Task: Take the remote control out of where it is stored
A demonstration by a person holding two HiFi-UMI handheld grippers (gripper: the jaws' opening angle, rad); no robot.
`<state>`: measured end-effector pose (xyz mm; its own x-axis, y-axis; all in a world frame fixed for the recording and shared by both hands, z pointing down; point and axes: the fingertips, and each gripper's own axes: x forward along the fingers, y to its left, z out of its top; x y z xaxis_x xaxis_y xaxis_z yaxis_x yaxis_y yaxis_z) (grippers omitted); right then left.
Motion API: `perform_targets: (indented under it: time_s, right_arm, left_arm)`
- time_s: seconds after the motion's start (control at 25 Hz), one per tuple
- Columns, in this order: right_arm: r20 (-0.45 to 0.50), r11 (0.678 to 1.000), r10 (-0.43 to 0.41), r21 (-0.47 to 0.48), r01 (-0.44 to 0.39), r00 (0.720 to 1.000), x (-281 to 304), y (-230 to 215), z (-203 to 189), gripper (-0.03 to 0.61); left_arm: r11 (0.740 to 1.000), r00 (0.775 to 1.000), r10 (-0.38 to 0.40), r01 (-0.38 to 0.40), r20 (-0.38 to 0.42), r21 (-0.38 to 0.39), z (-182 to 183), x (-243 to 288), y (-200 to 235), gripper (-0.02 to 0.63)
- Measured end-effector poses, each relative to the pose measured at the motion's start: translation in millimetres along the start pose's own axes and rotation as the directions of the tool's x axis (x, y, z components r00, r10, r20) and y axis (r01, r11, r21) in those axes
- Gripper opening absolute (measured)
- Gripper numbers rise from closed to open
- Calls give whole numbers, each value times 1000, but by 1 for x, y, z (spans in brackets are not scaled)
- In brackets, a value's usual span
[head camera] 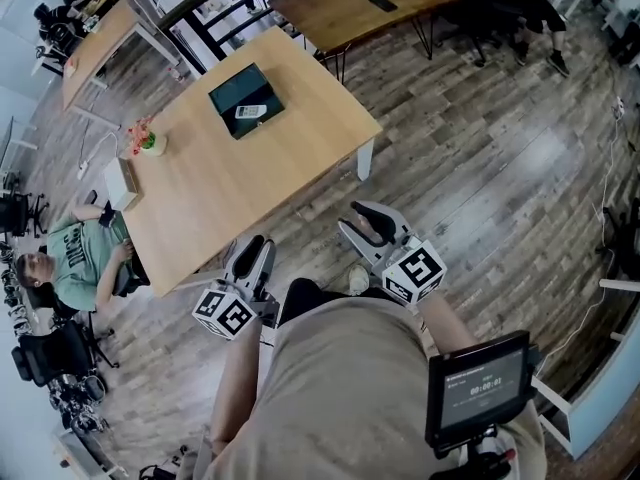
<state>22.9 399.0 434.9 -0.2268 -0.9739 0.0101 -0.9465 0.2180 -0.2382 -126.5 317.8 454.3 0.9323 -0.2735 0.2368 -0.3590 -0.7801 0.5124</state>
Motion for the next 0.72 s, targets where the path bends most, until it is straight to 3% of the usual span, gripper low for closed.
perform_targets:
  time_s: [0.32, 0.56, 0.72]
  right_arm:
    - [-21, 1000, 20, 14, -20, 1000, 55, 8, -6, 133]
    - [-39, 999, 47, -19, -48, 998, 108, 36, 4, 133]
    - [-55, 997, 66, -30, -68, 996, 146, 56, 12, 133]
  left_arm:
    - [999, 1000, 25, -25, -8, -29, 13, -10, 47, 135]
    - [999, 1000, 26, -26, 8, -31, 40, -13, 96, 14]
    - [1000, 1000, -23, 23, -19, -18, 59, -12, 115, 5]
